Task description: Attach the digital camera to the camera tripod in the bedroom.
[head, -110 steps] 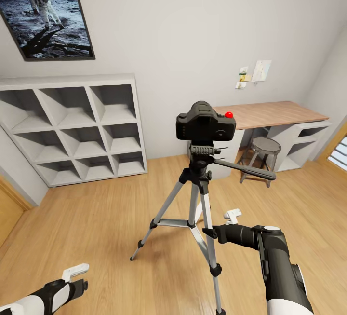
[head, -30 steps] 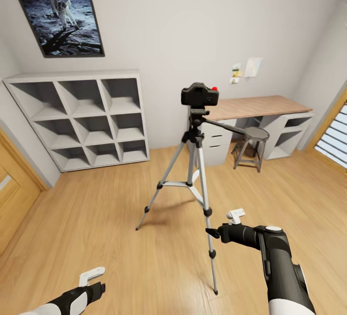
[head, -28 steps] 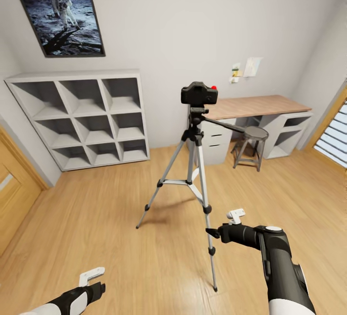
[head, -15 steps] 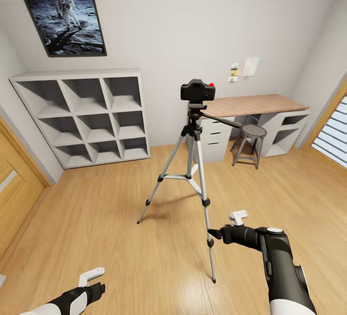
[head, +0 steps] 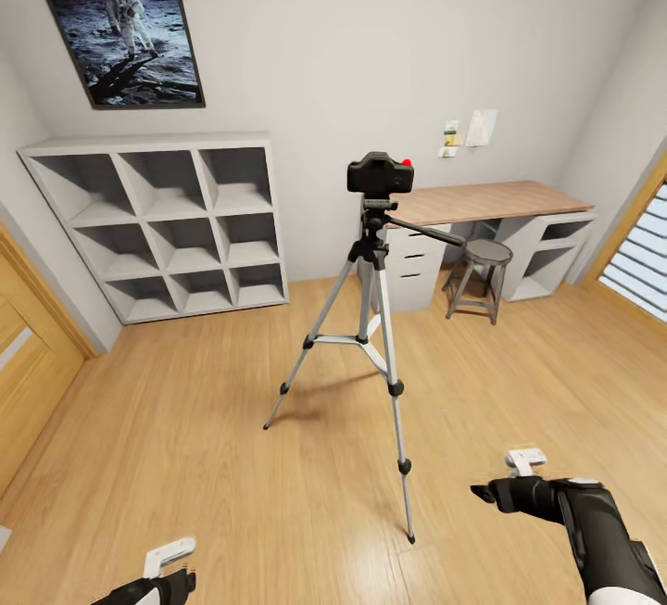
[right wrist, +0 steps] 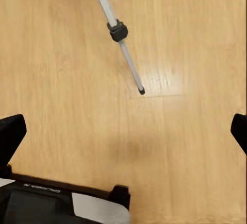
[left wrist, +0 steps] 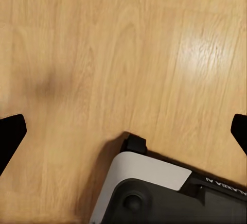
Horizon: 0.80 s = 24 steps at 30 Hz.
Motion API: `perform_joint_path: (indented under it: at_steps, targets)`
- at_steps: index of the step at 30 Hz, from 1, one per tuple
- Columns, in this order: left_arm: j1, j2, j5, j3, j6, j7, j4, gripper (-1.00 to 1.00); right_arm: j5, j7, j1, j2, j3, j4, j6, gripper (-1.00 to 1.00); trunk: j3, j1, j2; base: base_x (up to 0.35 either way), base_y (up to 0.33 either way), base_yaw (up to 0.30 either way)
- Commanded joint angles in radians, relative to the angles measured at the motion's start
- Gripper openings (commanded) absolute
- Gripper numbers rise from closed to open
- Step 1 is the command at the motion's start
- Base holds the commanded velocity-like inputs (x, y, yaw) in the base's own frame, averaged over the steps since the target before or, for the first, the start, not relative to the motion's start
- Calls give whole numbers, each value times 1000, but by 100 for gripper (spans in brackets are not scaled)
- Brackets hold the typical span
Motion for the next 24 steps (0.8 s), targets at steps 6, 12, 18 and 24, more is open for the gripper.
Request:
perform_joint_path:
  at_steps: [6, 12, 18, 24]
  targets:
    - [27, 0, 6, -9, 1, 3, -1, 100, 4, -80, -1, -96, -11, 174, -54, 100, -2, 1, -2, 0, 0, 0]
    - [42, -1, 5, -10, 8, 2, -1, 100, 2, -138, -1, -150, -21, 289, -72, 100, -2, 1, -2, 0, 0, 0]
    - [67, -10, 3, -11, 14, -4, -3, 100, 2, -171, -1, -175, -30, 447, -85, 100, -2, 1, -2, 0, 0, 0]
    - [128, -29, 4, -11, 11, -7, -3, 100, 3, -255, 0, -191, -31, 678, -186, 100, -2, 1, -2, 0, 0, 0]
